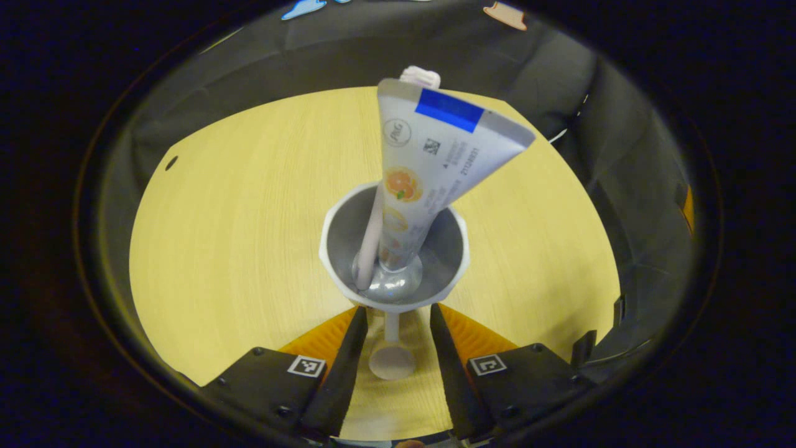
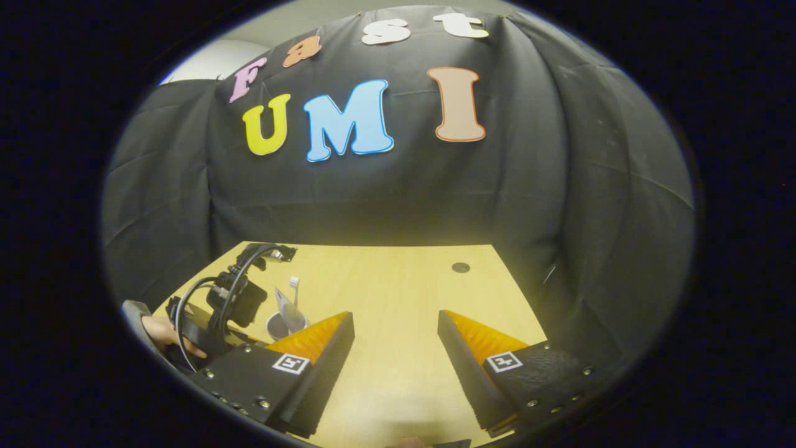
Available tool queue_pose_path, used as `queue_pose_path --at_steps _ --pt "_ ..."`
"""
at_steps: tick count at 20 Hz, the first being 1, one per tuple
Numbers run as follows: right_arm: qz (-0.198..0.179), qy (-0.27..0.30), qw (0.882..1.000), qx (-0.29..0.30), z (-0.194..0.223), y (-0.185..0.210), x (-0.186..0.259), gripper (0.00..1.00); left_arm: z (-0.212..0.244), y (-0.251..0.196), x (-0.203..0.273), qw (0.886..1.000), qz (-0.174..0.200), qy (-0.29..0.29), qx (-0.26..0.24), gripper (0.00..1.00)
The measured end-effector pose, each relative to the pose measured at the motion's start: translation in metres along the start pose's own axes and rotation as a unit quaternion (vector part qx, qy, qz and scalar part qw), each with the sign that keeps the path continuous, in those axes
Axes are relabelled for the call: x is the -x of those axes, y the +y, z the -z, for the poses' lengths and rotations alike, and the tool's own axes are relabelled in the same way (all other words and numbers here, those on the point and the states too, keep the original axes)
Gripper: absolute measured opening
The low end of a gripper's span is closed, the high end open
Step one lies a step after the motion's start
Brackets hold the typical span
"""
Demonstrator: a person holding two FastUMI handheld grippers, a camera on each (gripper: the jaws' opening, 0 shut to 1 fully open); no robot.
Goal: Put the toothbrush and toothpaste on the desktop into the cup, then pick up the cup and place it on the coaster on the desktop.
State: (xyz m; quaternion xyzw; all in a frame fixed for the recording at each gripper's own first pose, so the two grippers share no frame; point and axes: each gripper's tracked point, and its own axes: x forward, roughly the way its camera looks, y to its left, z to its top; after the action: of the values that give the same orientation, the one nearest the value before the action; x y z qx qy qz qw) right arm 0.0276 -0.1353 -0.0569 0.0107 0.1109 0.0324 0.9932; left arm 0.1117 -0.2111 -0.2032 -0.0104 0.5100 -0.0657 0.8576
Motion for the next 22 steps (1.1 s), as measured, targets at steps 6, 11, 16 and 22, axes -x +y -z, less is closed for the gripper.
queue_pose_path --at_steps 6,11,16,22 --pt "0.01 -0.012 1.0 0.006 -0.009 0.019 0.008 0.88 -0.018 0.008 0.06 0.995 -0.007 -0.1 -0.005 0.89" --pt "0.033 -0.033 0.999 0.012 -0.02 0.032 0.021 0.88 -0.039 0.019 0.117 0.977 -0.01 -0.215 -0.005 0.89" --pt "0.057 -0.058 0.997 0.018 -0.034 0.042 0.043 0.89 -0.06 0.025 0.168 0.944 -0.005 -0.329 -0.004 0.89" --pt "0.075 -0.1 0.992 0.031 -0.054 0.042 0.066 0.88 -0.087 0.027 0.221 0.897 -0.023 -0.44 -0.029 0.94"
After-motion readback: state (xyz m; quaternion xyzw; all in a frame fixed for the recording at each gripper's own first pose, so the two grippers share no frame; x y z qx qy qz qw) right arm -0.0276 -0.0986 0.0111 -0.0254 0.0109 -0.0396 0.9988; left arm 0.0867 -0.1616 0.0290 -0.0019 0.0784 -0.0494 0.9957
